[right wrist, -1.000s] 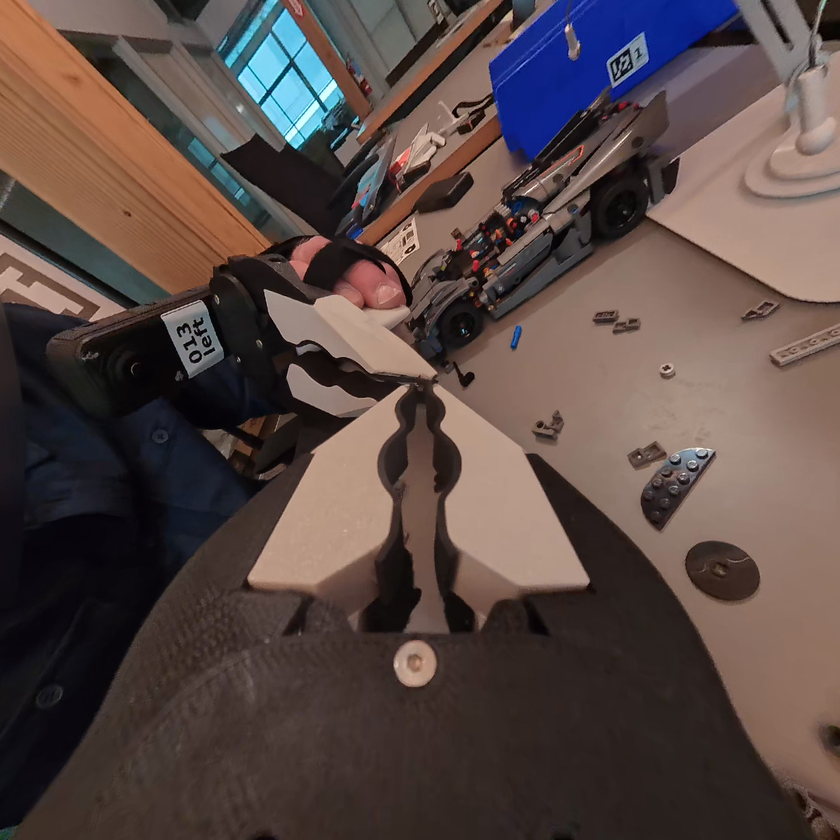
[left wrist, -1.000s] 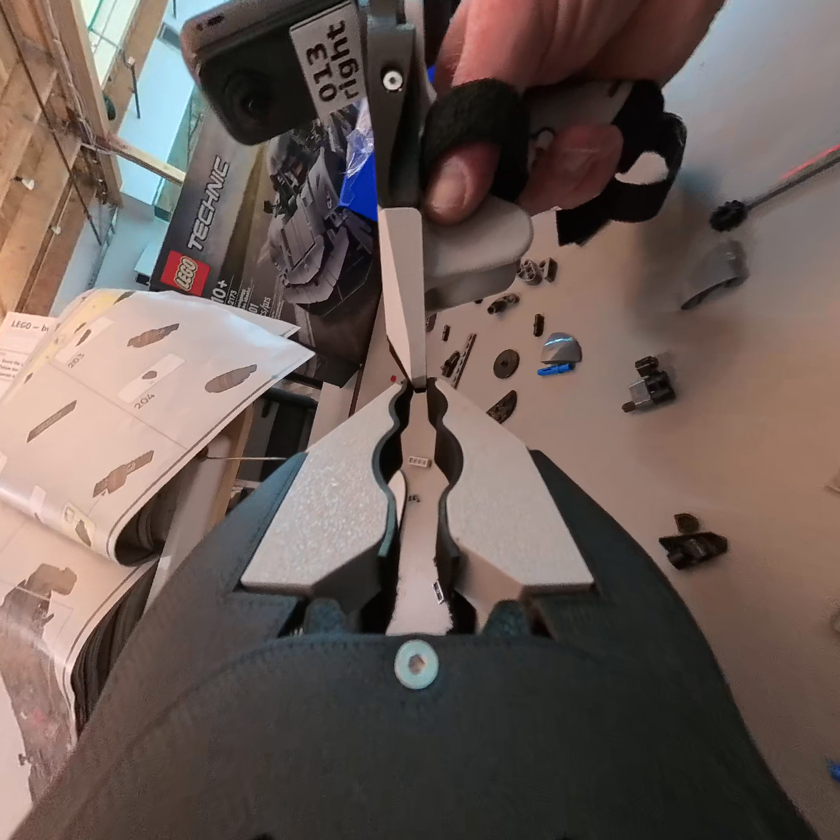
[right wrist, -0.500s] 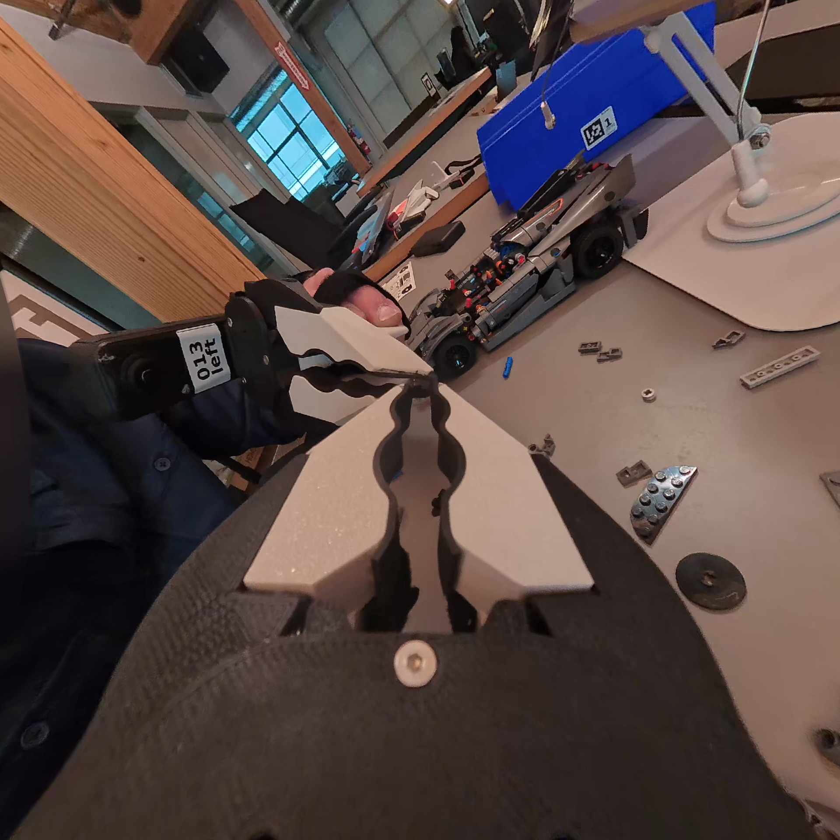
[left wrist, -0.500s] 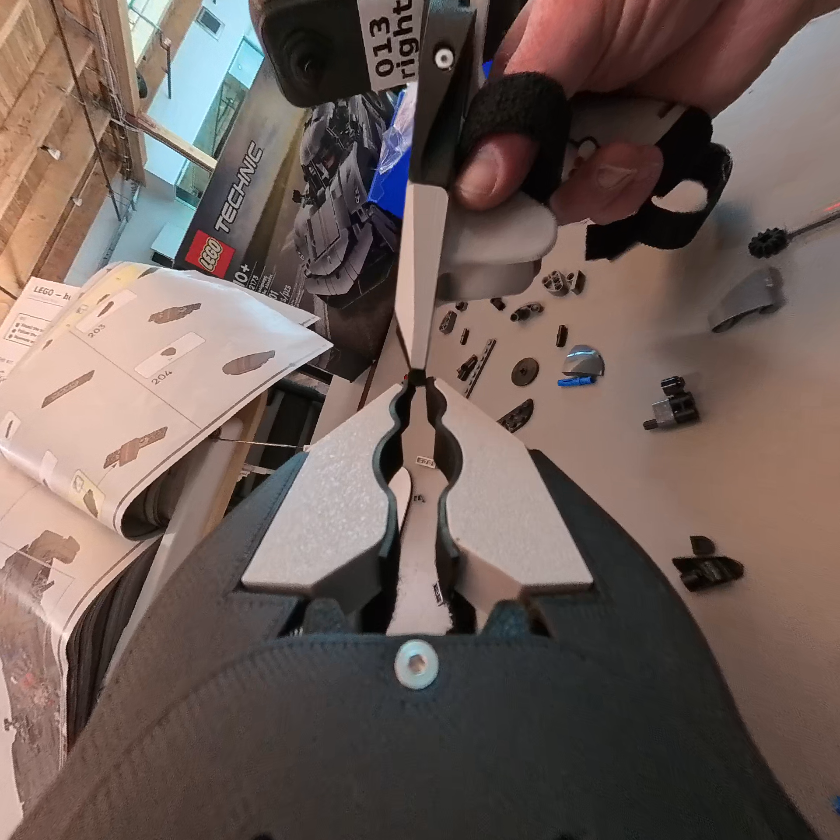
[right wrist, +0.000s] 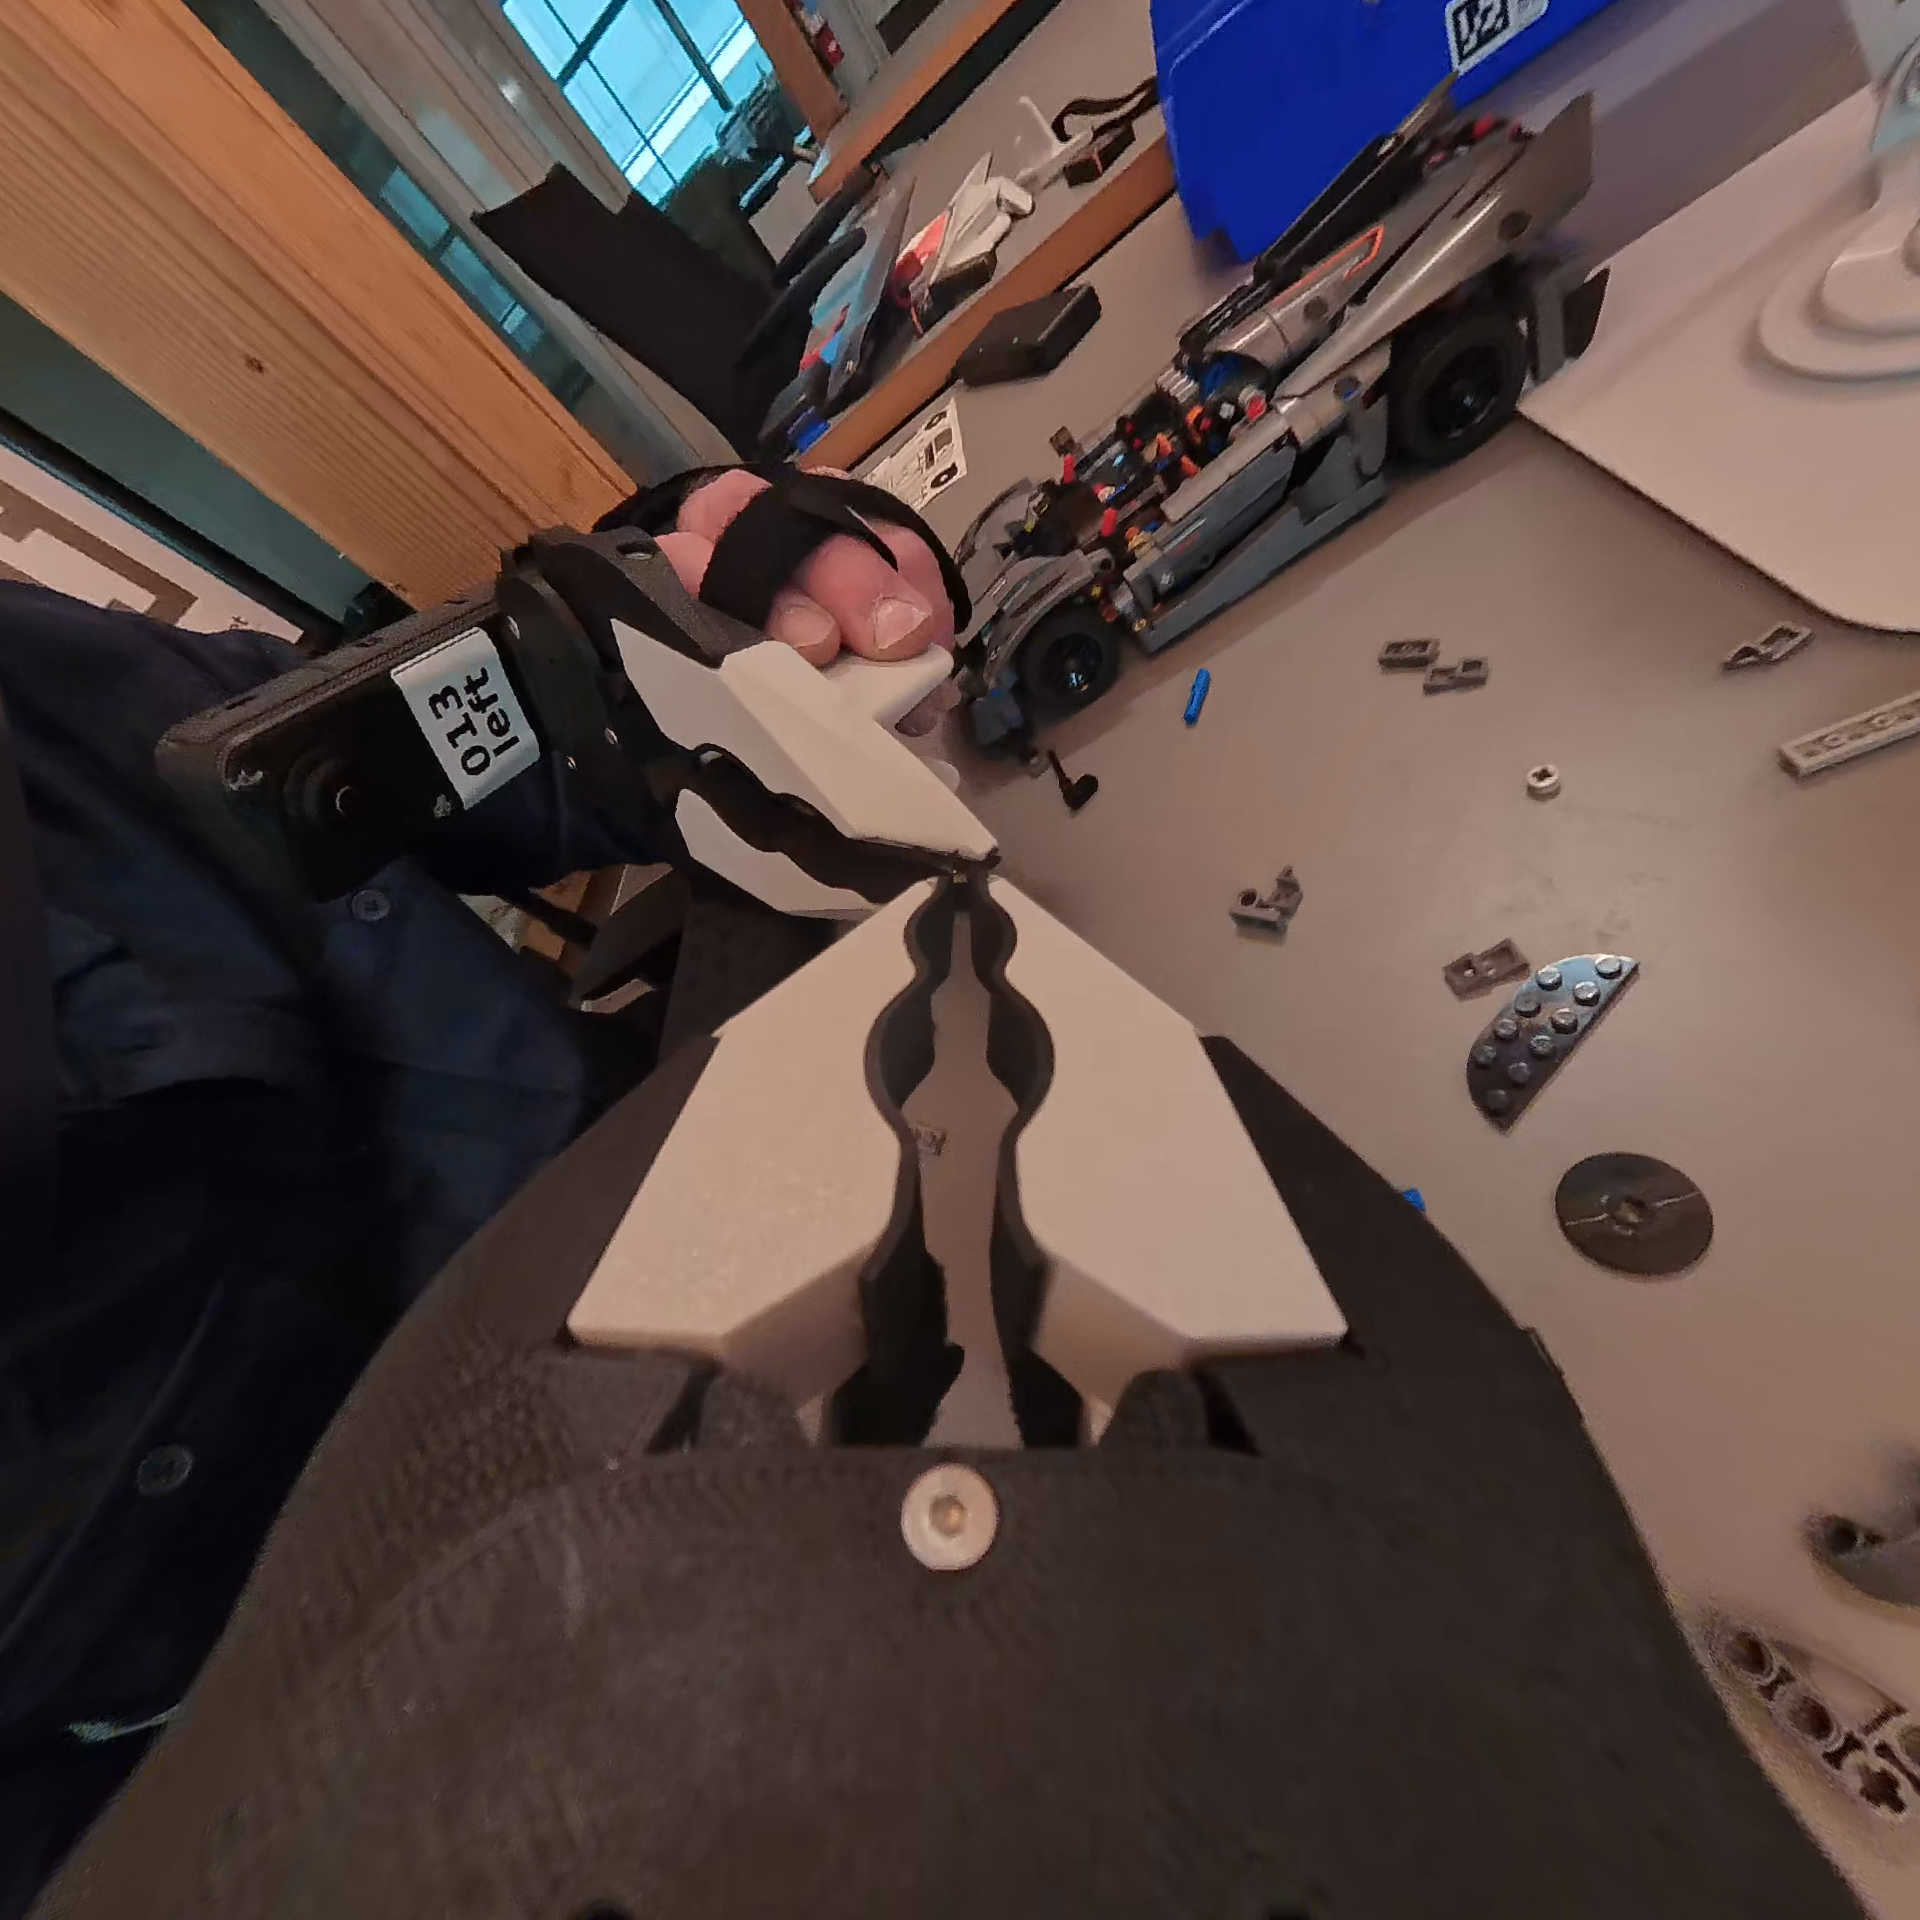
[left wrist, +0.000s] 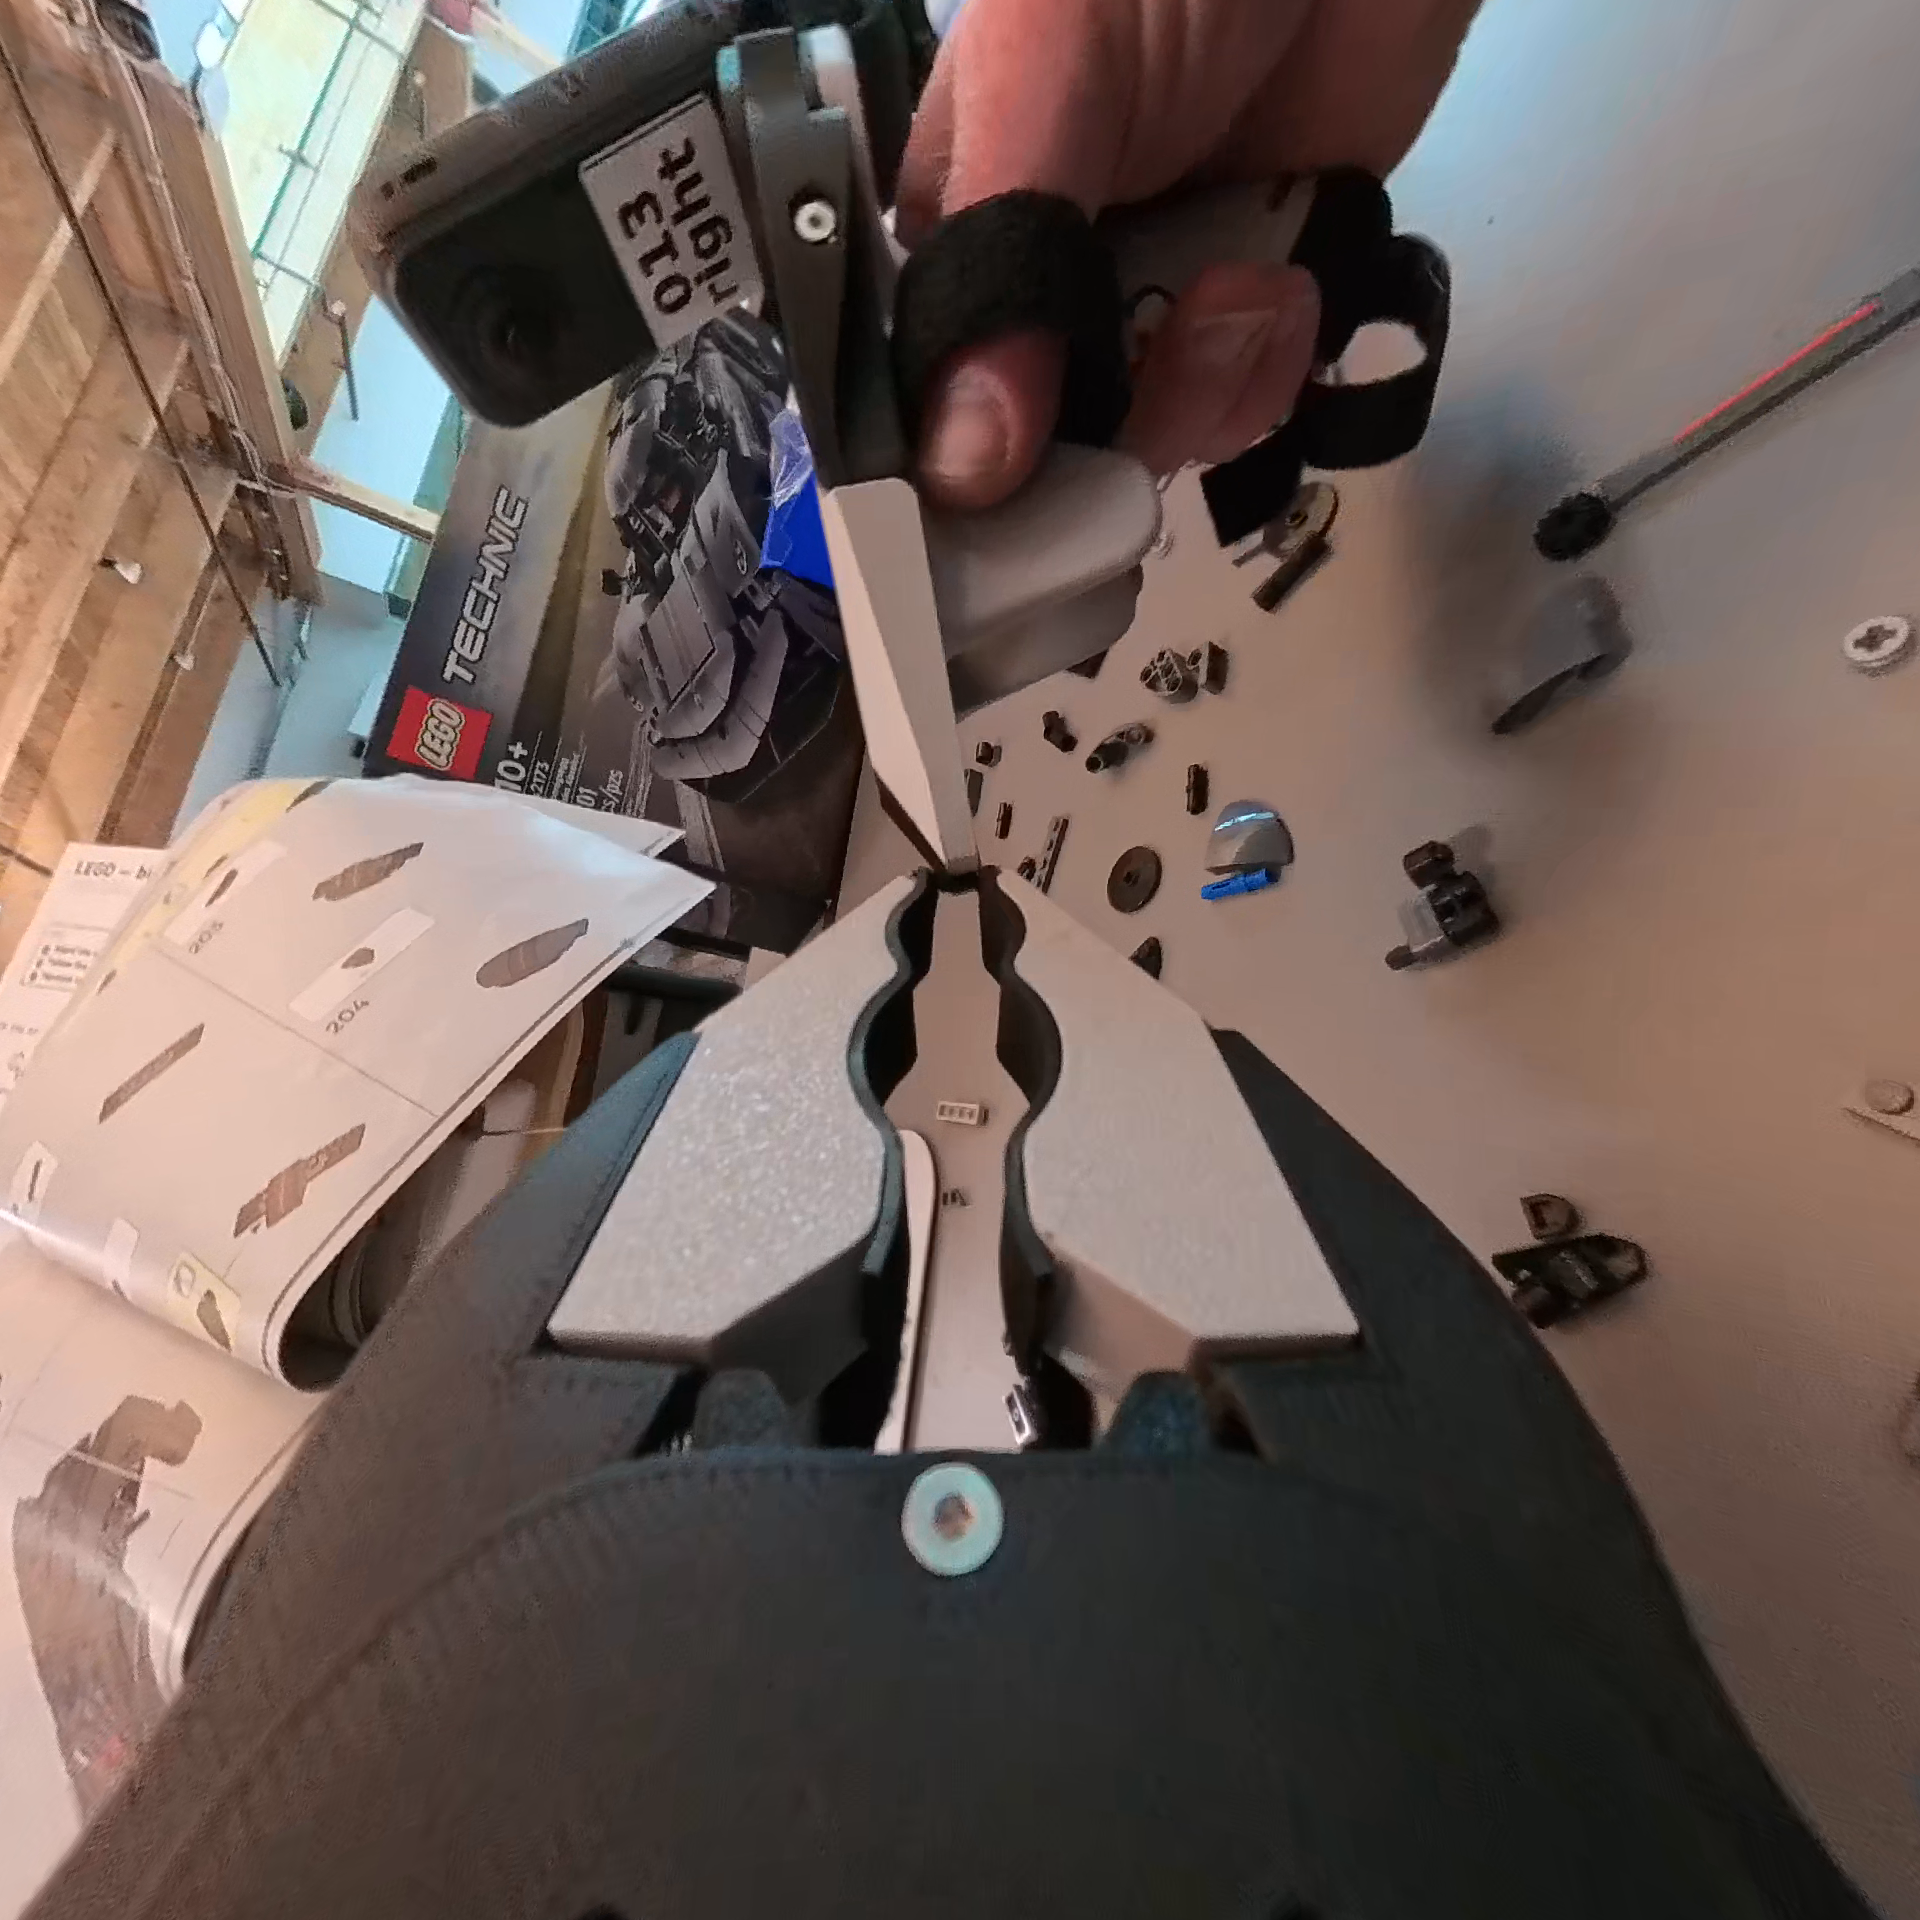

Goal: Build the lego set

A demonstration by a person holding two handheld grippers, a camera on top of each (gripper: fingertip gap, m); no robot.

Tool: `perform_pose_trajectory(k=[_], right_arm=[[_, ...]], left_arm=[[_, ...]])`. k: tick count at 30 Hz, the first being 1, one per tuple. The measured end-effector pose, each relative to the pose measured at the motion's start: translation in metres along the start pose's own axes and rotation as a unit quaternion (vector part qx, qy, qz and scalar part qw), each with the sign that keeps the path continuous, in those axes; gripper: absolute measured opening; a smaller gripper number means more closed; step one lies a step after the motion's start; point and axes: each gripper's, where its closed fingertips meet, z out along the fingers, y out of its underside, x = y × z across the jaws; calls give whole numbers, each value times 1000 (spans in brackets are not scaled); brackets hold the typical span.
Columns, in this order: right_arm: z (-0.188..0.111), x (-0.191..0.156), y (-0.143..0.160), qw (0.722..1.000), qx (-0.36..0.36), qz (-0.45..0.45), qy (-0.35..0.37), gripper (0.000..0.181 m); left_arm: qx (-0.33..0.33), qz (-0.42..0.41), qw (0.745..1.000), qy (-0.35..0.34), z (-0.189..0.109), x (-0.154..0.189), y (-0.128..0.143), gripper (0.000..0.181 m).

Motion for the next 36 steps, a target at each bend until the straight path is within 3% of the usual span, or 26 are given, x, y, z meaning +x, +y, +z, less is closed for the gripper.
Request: perform_pose_trajectory(k=[16, 27, 36], right_arm=[[0, 1, 14, 999, -45, -15, 15, 0], [0, 4, -9, 999, 33, 6, 4, 0], [-2, 6, -10, 999, 28, -23, 32, 0]], left_arm=[[16, 17, 999, 26, 0, 13, -7, 7], [-9, -35, 999, -19, 0, -9, 1, 6], [-9, -43, 999, -19, 2, -10, 2, 6]])
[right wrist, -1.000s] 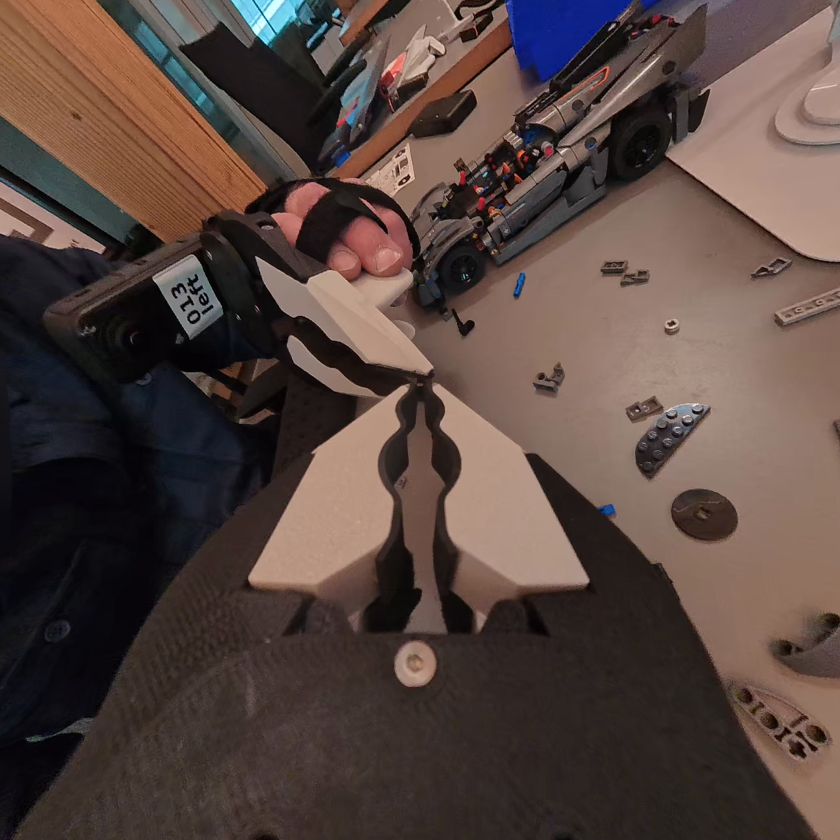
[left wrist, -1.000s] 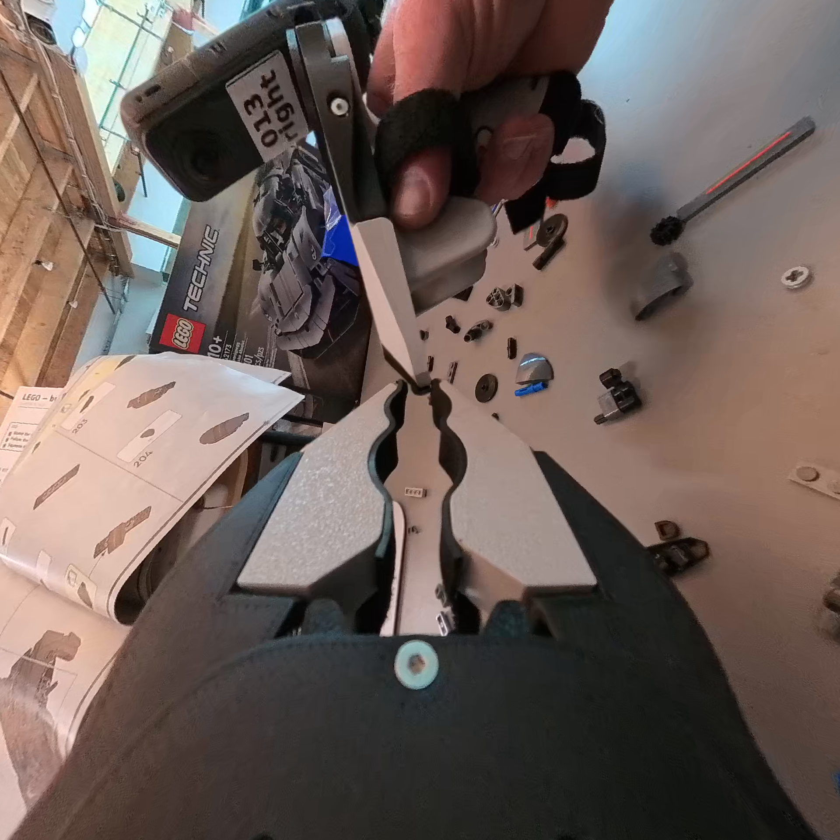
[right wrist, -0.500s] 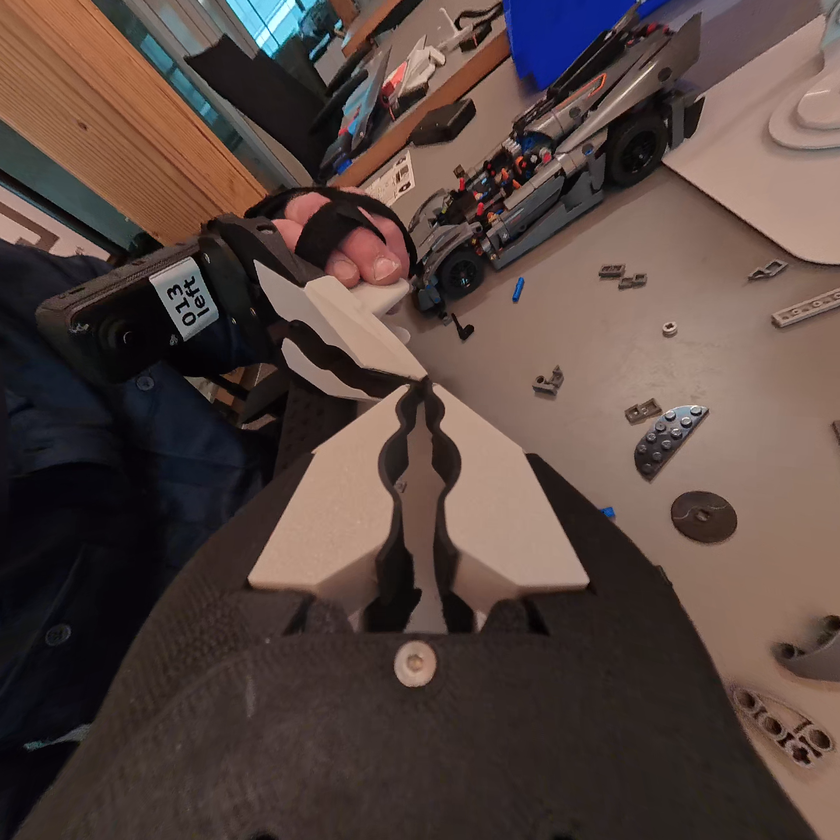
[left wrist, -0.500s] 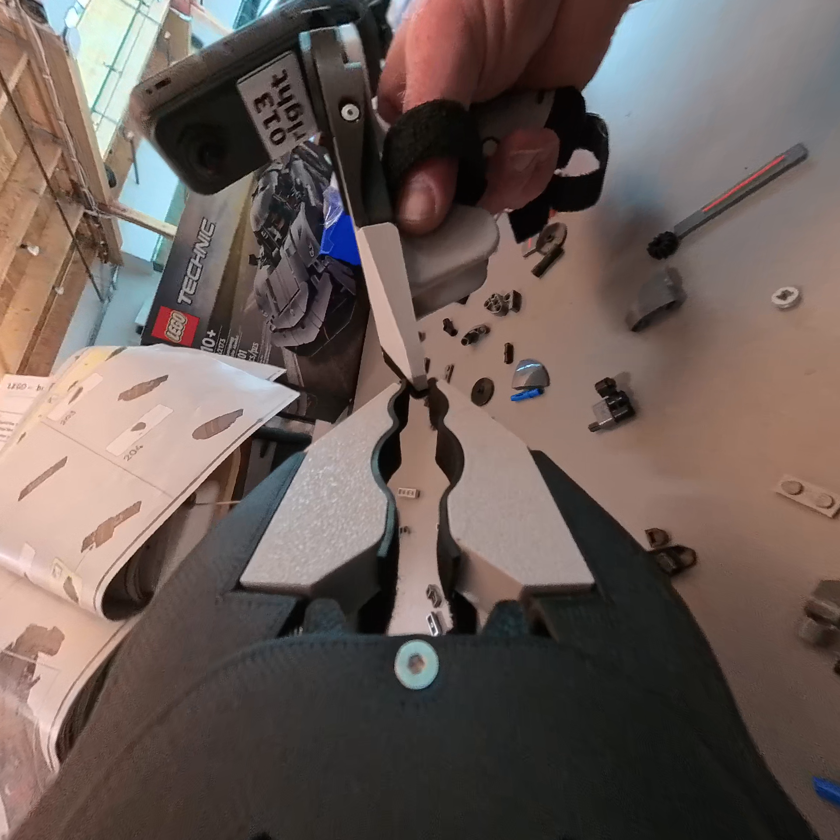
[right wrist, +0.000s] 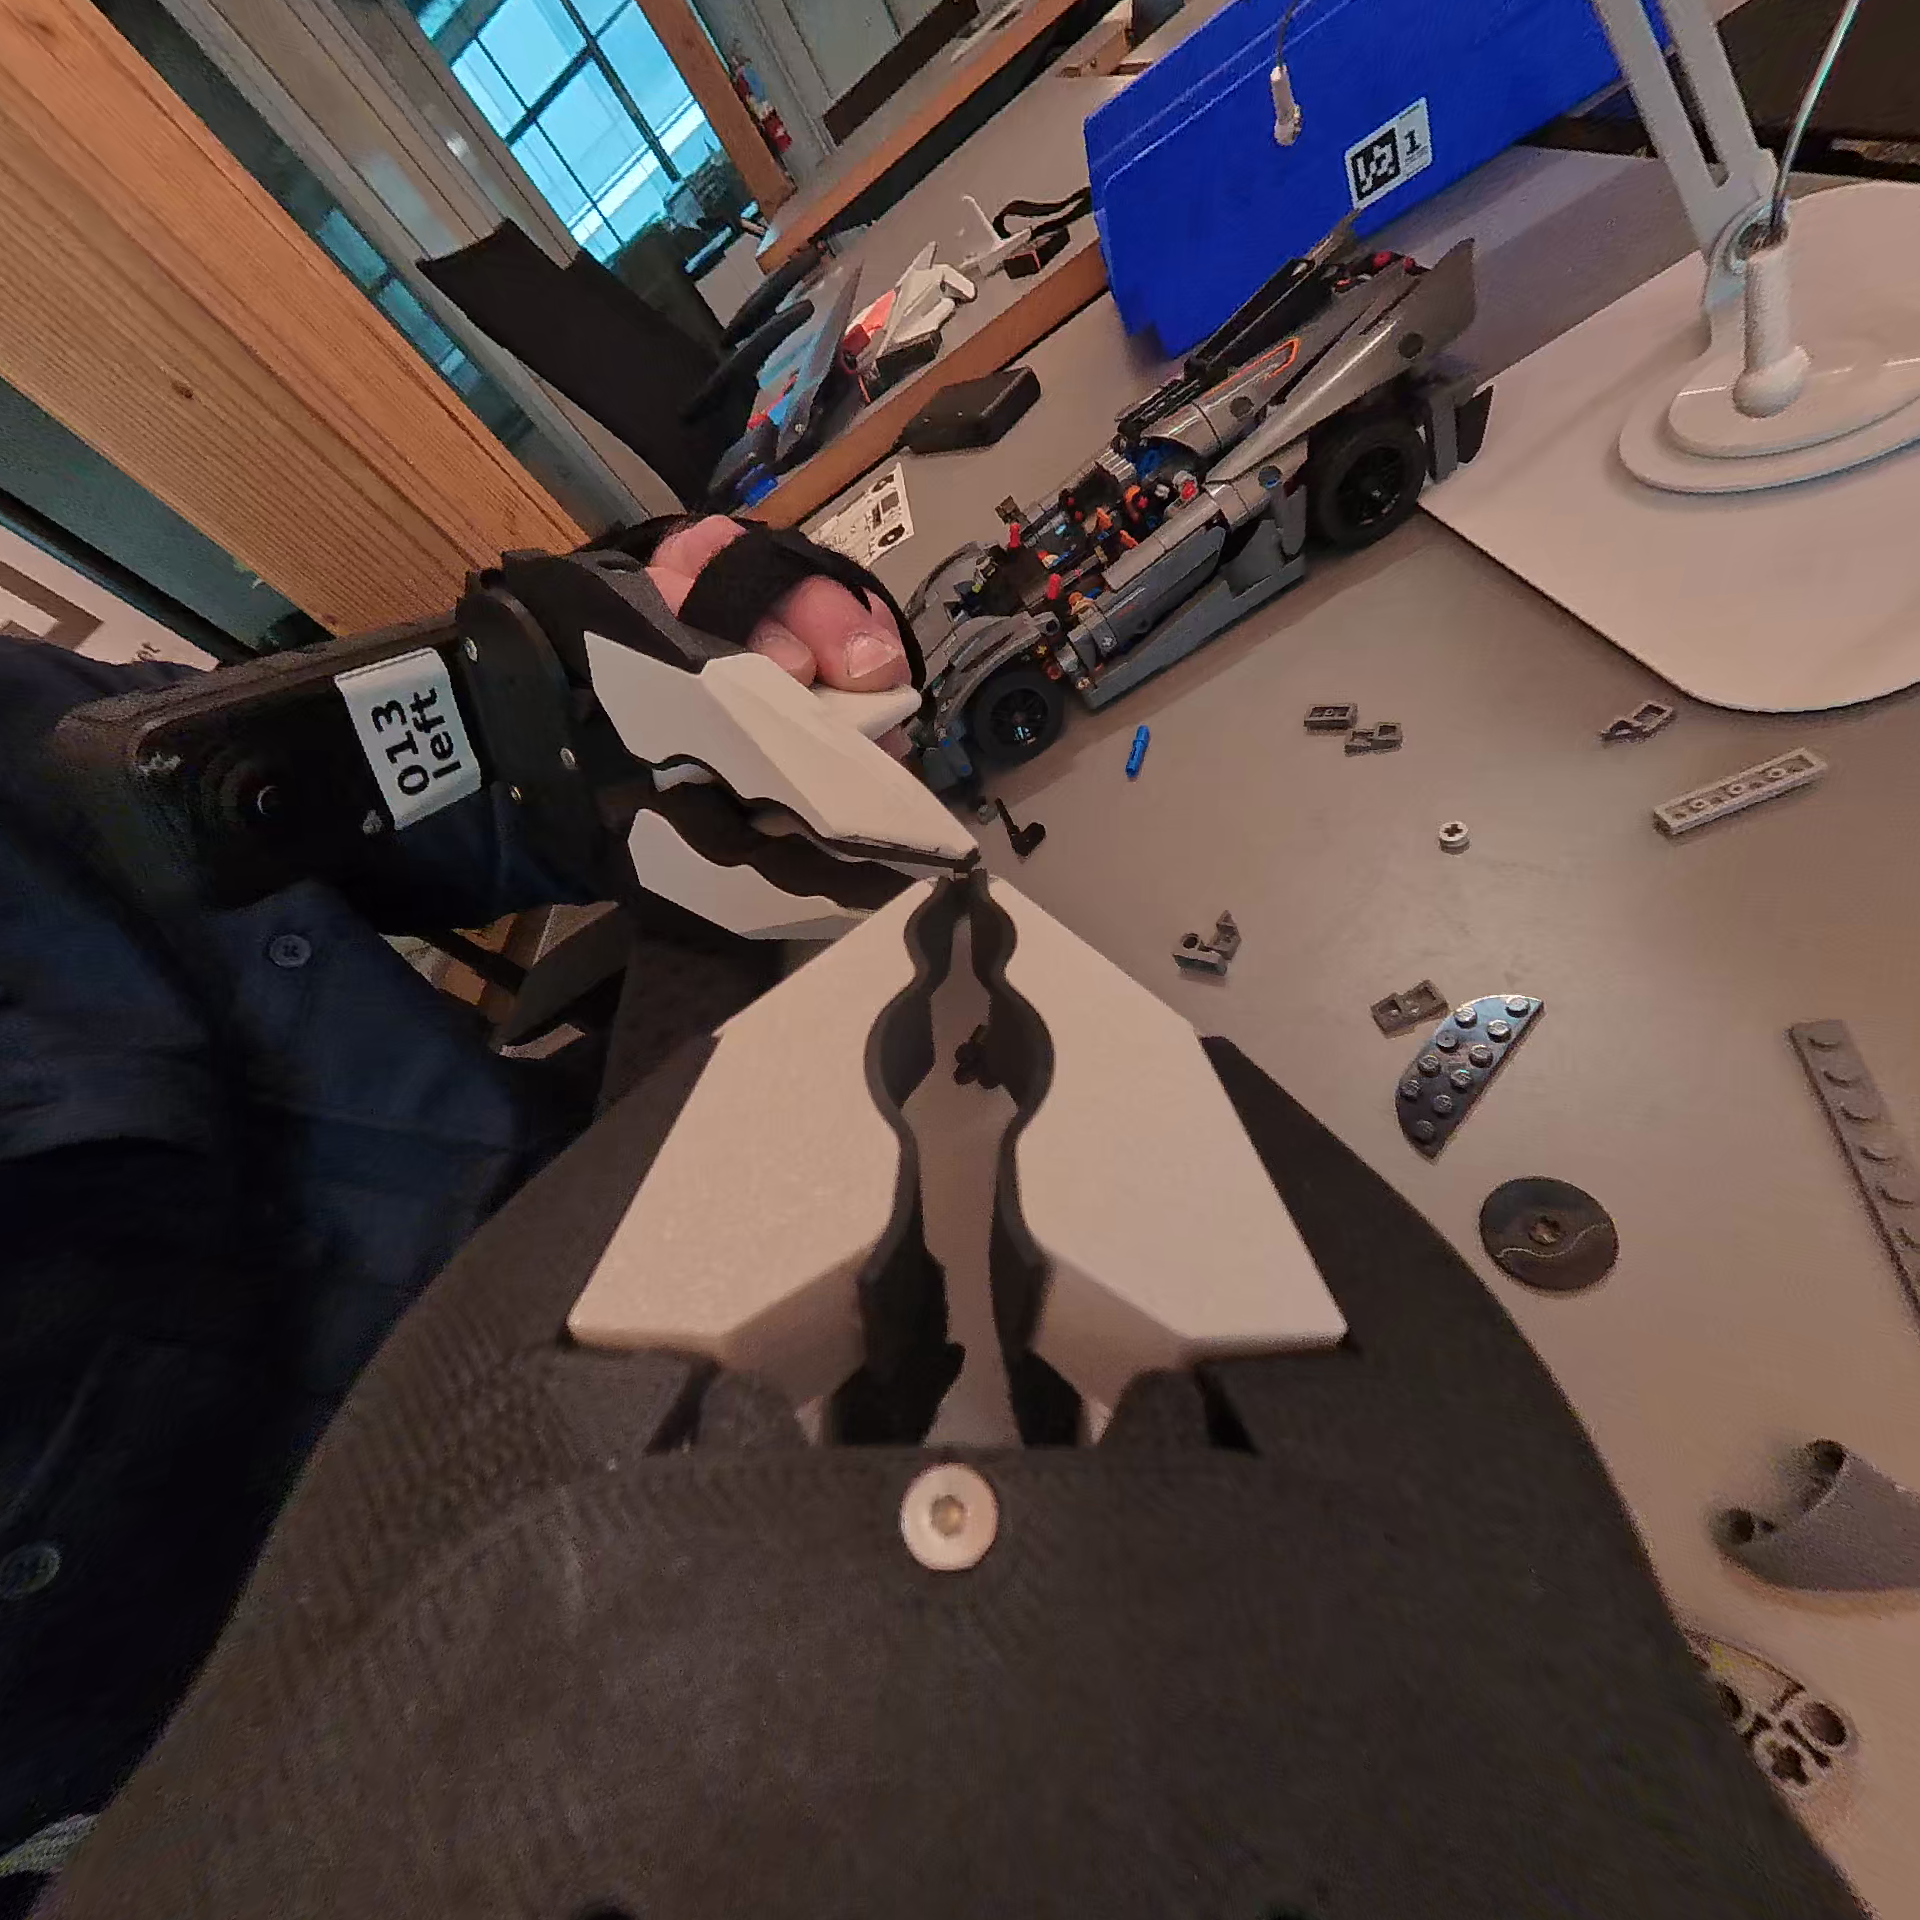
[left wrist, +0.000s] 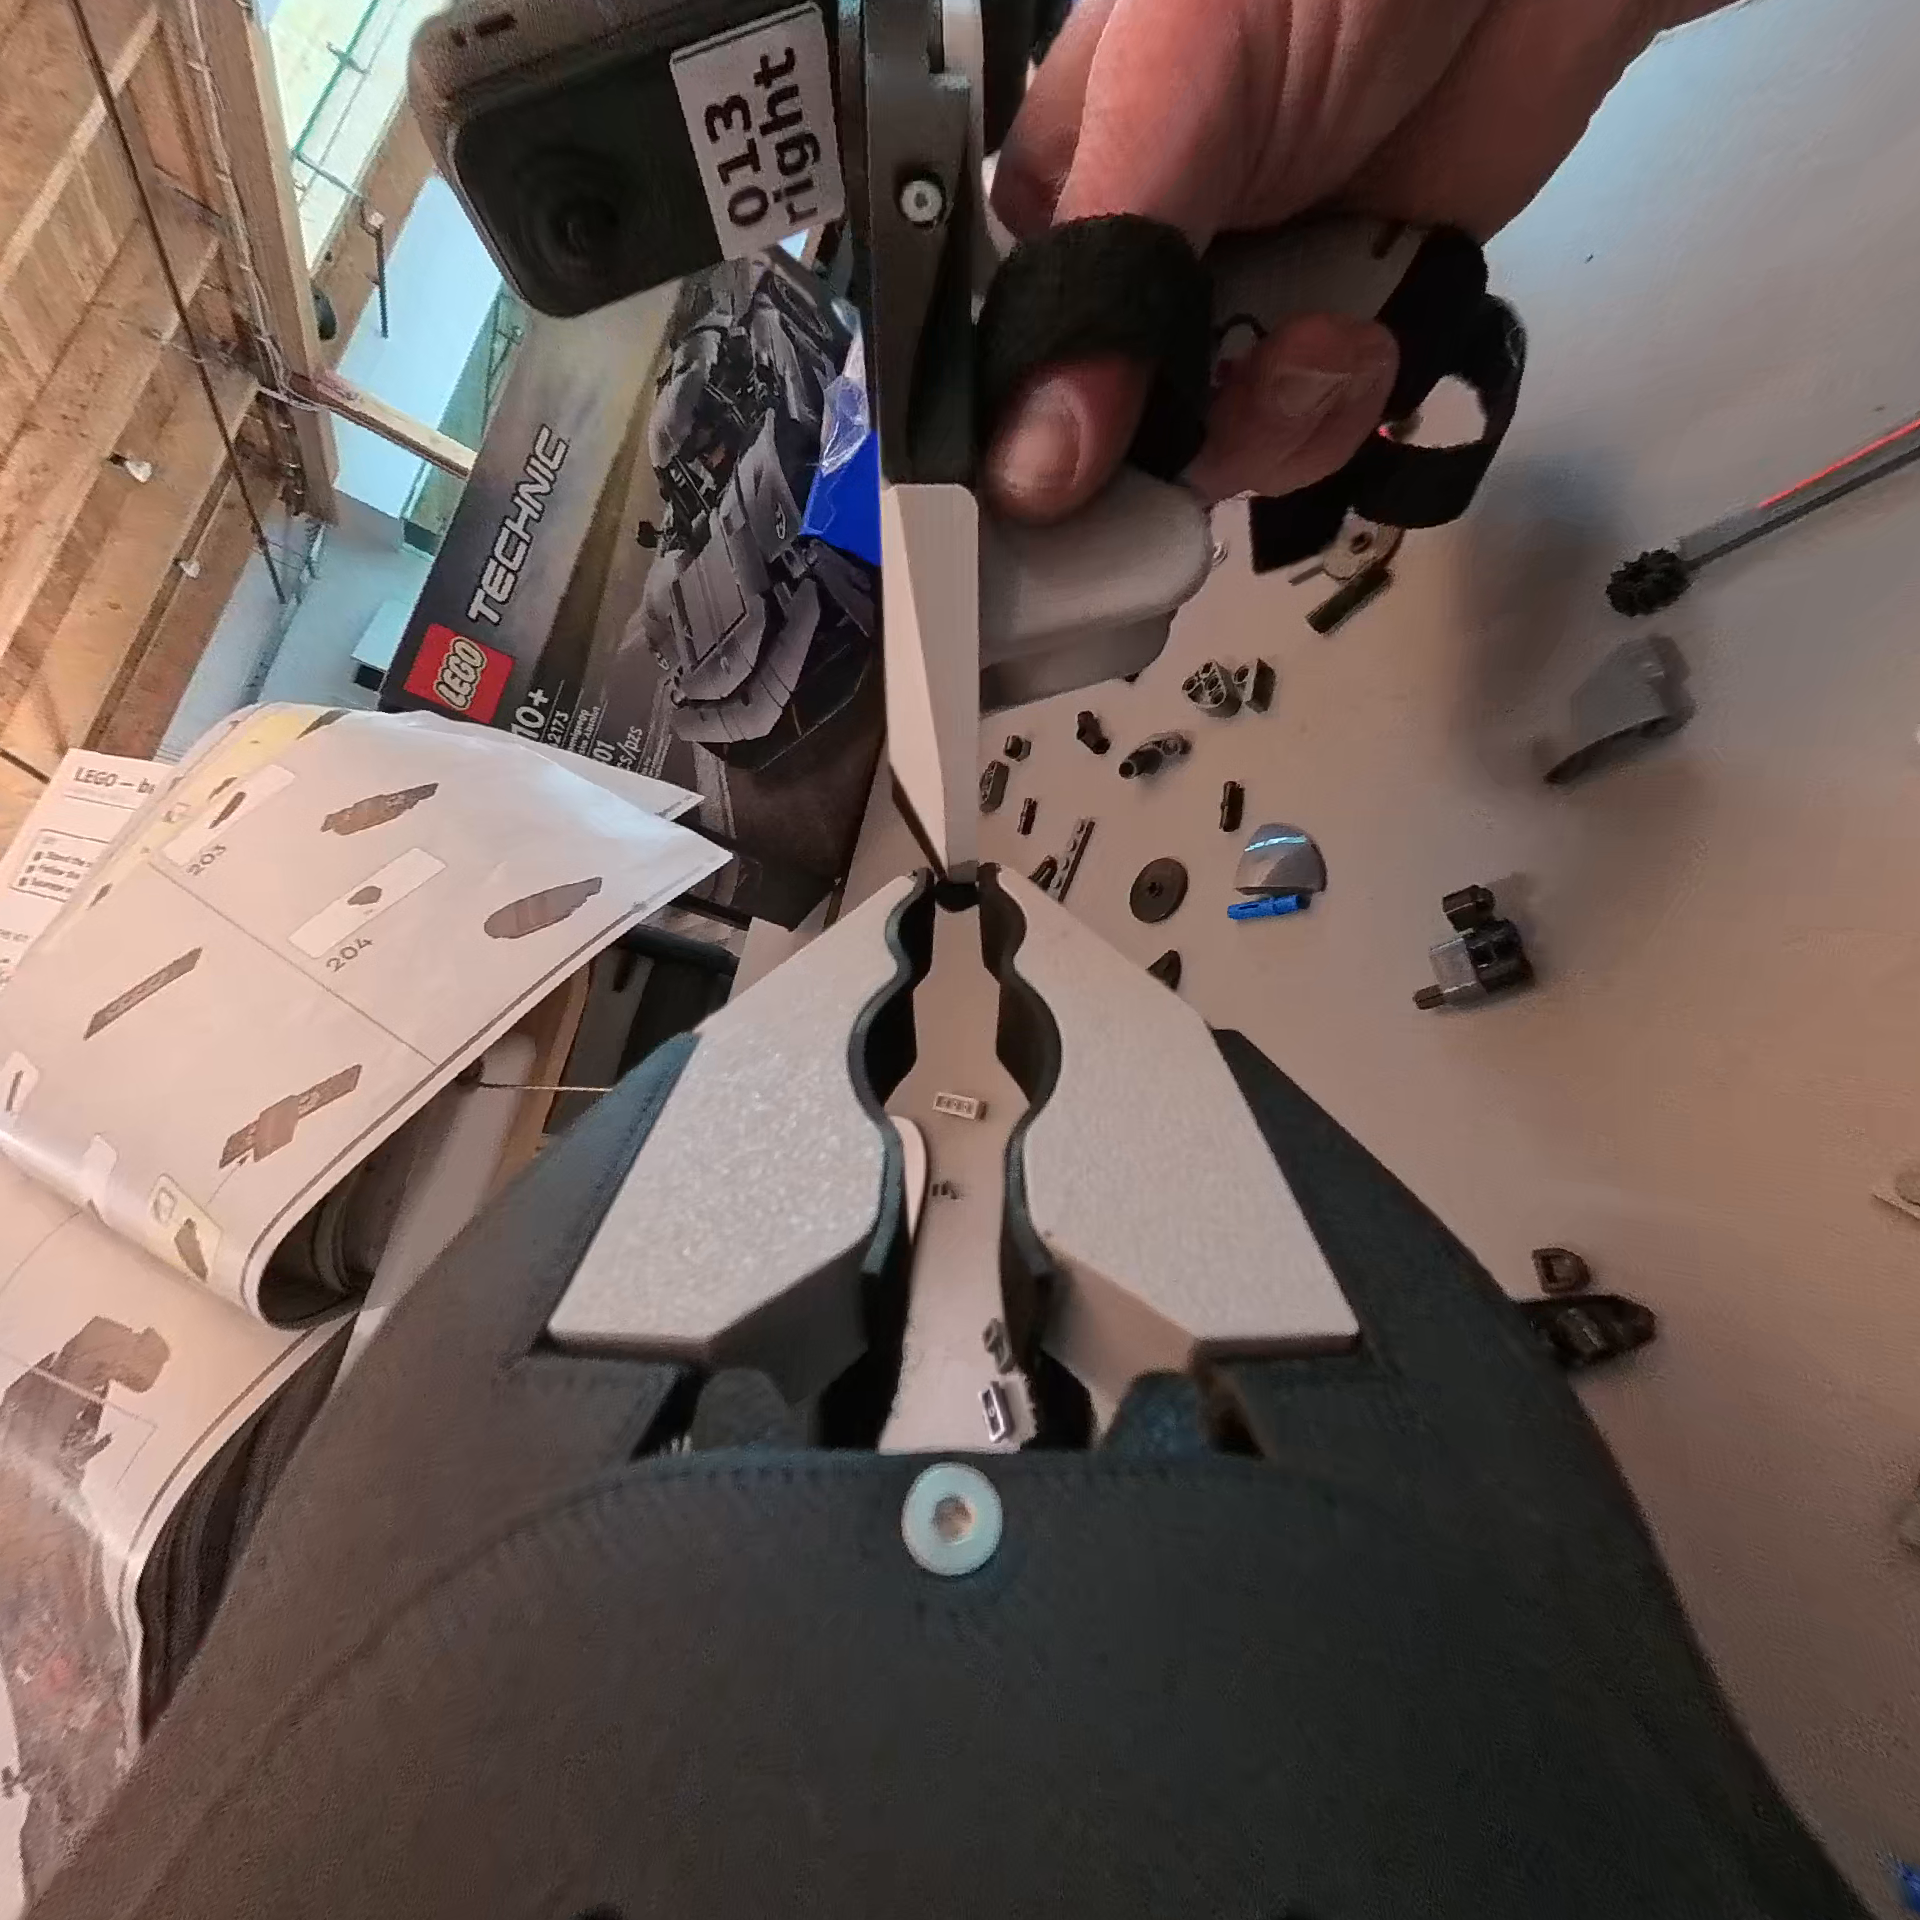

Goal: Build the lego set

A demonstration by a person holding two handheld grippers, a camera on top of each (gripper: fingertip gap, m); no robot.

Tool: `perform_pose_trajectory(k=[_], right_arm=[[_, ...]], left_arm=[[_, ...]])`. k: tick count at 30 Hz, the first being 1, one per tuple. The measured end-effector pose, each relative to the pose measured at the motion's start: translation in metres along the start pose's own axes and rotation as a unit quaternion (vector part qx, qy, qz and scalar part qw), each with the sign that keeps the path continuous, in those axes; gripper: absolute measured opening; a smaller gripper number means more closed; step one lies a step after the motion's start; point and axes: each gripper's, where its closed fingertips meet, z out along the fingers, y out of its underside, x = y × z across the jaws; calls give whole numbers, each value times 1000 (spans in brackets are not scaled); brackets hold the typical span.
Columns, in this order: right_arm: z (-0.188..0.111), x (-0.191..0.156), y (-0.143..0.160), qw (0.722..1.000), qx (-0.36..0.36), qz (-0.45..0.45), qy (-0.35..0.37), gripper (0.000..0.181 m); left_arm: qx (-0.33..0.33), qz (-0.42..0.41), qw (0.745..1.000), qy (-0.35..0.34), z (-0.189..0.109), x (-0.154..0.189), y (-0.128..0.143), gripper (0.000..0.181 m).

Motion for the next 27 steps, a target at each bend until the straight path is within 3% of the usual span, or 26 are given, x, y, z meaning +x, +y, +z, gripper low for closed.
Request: perform_pose_trajectory(k=[8, 11, 15, 27], right_arm=[[-5, 4, 5, 999, -20, -19, 19, 0], [-7, 8, 14, 998, -49, -28, 36, 0], [-8, 8, 27, 996, -82, -28, 31, 0], [-13, 8, 31, 996, -85, -18, 25, 0]], left_arm=[[-2, -28, 999, 34, 0, 3, 7, 7], [-26, -58, 992, 109, 3, 24, 17, 8], [-62, -115, 962, 241, 6, 70, 29, 23], [-84, -135, 934, 319, 12, 106, 30, 36]])
